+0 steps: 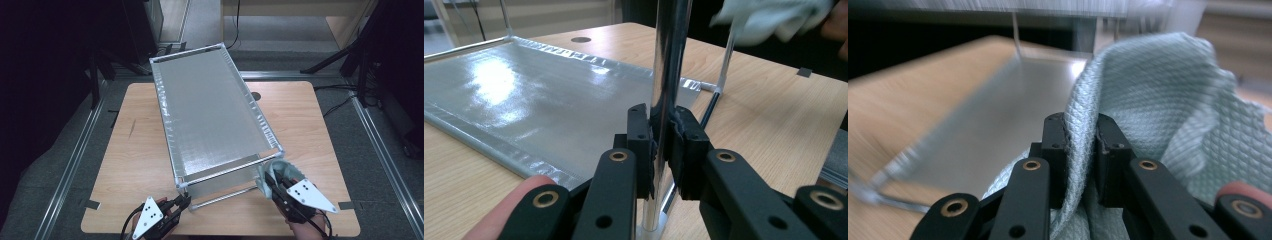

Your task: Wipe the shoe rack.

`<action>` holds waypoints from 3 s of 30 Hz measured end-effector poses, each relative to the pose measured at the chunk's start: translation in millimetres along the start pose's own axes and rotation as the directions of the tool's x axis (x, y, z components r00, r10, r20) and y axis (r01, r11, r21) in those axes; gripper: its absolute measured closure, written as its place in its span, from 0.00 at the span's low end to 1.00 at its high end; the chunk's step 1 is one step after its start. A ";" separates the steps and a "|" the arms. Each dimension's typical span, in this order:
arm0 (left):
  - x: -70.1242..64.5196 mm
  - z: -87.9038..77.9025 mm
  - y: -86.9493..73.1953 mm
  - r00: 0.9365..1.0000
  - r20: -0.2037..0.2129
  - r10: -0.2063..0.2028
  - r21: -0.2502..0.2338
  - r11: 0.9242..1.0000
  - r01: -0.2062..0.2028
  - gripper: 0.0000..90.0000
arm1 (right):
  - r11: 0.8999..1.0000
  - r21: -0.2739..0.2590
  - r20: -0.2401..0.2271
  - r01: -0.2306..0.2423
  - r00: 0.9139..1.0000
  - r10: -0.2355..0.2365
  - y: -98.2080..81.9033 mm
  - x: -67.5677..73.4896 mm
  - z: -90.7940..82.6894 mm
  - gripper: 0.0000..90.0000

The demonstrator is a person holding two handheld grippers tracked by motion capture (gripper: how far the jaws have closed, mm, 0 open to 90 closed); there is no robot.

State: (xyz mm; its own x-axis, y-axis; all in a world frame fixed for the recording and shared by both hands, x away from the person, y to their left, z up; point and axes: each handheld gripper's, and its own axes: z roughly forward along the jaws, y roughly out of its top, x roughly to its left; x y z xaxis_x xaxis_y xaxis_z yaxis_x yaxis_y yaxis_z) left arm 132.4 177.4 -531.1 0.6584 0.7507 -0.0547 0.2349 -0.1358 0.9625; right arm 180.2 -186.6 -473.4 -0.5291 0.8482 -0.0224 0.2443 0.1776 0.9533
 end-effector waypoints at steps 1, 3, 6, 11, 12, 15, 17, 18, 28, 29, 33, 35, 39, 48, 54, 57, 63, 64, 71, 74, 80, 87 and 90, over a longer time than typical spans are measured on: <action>-0.1 -0.1 0.0 1.000 0.000 -0.001 0.000 1.000 0.001 0.90 | 0.999 0.047 0.001 -0.026 1.000 0.026 -9.3 -2.1 8.6 0.87; -0.5 -0.5 -0.1 1.000 0.002 0.003 0.002 1.000 -0.003 0.90 | 0.991 0.126 0.017 -0.054 0.998 0.052 -25.0 -5.8 21.0 0.88; -1.1 -0.8 -0.3 1.000 0.004 0.008 0.001 1.000 -0.008 0.90 | 0.967 0.246 0.041 -0.073 0.997 0.065 -43.5 -10.3 36.5 0.88; -0.7 -0.8 -0.5 1.000 0.009 0.006 0.000 1.000 -0.006 0.90 | 0.979 0.197 0.080 -0.048 0.996 0.033 -34.6 -6.1 32.1 0.88; -0.7 -0.8 -0.5 1.000 0.009 0.006 0.000 1.000 -0.006 0.90 | 0.984 0.172 0.084 -0.046 0.996 0.032 -30.2 -5.9 29.3 0.88; -0.9 -0.4 -0.6 1.000 0.009 0.006 0.000 1.000 -0.006 0.90 | 0.998 0.056 0.102 -0.041 0.994 0.036 -7.7 -4.2 13.2 0.88; -0.9 -0.4 -0.7 1.000 0.009 0.006 0.000 1.000 -0.006 0.90 | 1.000 -0.018 0.119 -0.019 0.993 0.021 6.3 -1.2 2.2 0.89; -0.9 -0.4 -0.7 1.000 0.009 0.006 0.000 1.000 -0.006 0.90 | 0.999 -0.048 0.121 -0.005 0.993 0.011 12.0 0.4 -2.8 0.89; -2.3 0.0 -0.3 1.000 0.013 0.013 0.004 1.000 -0.013 0.90 | 0.982 0.182 0.092 -0.051 0.995 0.035 -34.1 -11.5 31.1 0.88; -3.0 0.1 -0.5 1.000 0.016 0.015 0.003 1.000 -0.015 0.90 | 0.972 0.235 0.092 -0.026 0.996 0.005 -41.6 -11.5 37.1 0.88; -3.1 0.2 -0.6 1.000 0.017 0.014 0.002 1.000 -0.014 0.90 | 0.951 0.309 0.082 -0.011 0.997 -0.015 -52.0 -13.9 44.2 0.88; -3.0 0.2 -0.7 1.000 0.018 0.012 0.003 1.000 -0.012 0.90 | 0.951 0.309 0.080 -0.014 0.997 -0.012 -51.1 -14.1 43.5 0.88; -4.0 2.1 -0.7 1.000 0.013 0.009 -0.002 1.000 -0.009 0.90 | 0.964 0.266 0.060 -0.010 0.998 -0.006 -36.5 -20.4 25.9 0.87; -5.4 4.2 -1.2 1.000 0.011 0.007 -0.005 1.000 -0.007 0.90 | 0.996 0.086 0.099 -0.039 0.995 0.030 18.9 -52.0 -32.8 0.89; -5.1 4.4 -1.5 1.000 0.012 0.010 -0.005 1.000 -0.010 0.90 | 0.988 -0.148 0.047 -0.041 0.998 0.048 74.8 -34.3 -50.6 0.89; -5.9 4.4 -1.5 1.000 0.006 0.010 -0.006 1.000 -0.010 0.90 | 0.989 -0.149 0.045 0.008 0.999 -0.002 92.2 -17.8 -25.5 0.89; -6.5 4.4 -3.0 1.000 0.002 0.004 -0.011 1.000 -0.004 0.90 | 0.997 -0.073 0.091 0.034 0.995 -0.028 100.7 2.0 22.9 0.62; -6.5 4.4 -3.0 1.000 0.002 0.004 -0.011 1.000 -0.004 0.90 | 0.997 -0.073 0.091 0.034 0.995 -0.028 100.7 2.0 22.9 0.62; -8.6 7.6 -1.7 1.000 0.004 -0.001 -0.006 1.000 0.001 0.90 | 0.999 0.037 0.088 0.002 0.996 -0.005 90.9 11.2 37.7 0.83; -17.5 14.0 -0.1 1.000 0.019 0.010 0.000 1.000 -0.010 0.90 | 0.999 0.028 -0.027 -0.042 0.999 0.043 89.6 31.9 39.6 0.86; -26.9 21.8 1.8 1.000 -0.005 0.021 0.002 1.000 -0.021 0.90 | 1.000 0.010 -0.173 0.024 0.985 -0.022 88.0 84.7 50.5 0.87; -26.5 31.1 3.1 1.000 -0.001 -0.016 -0.007 1.000 0.016 0.90 | 0.998 -0.016 -0.183 0.065 0.981 -0.066 88.8 94.9 55.2 0.87; -25.9 31.0 1.5 1.000 0.004 -0.018 -0.018 1.000 0.018 0.91 | 0.997 -0.013 -0.080 0.073 0.994 -0.074 89.6 70.0 48.2 0.87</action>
State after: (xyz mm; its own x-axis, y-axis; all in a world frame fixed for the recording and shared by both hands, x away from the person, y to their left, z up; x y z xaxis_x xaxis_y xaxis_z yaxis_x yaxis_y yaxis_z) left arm 137.8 137.8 -536.5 0.6569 0.7505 -0.0729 0.2339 -0.1109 0.9659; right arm 204.2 -87.2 -404.1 -0.6095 0.7898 -0.0688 0.1940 0.2327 0.9530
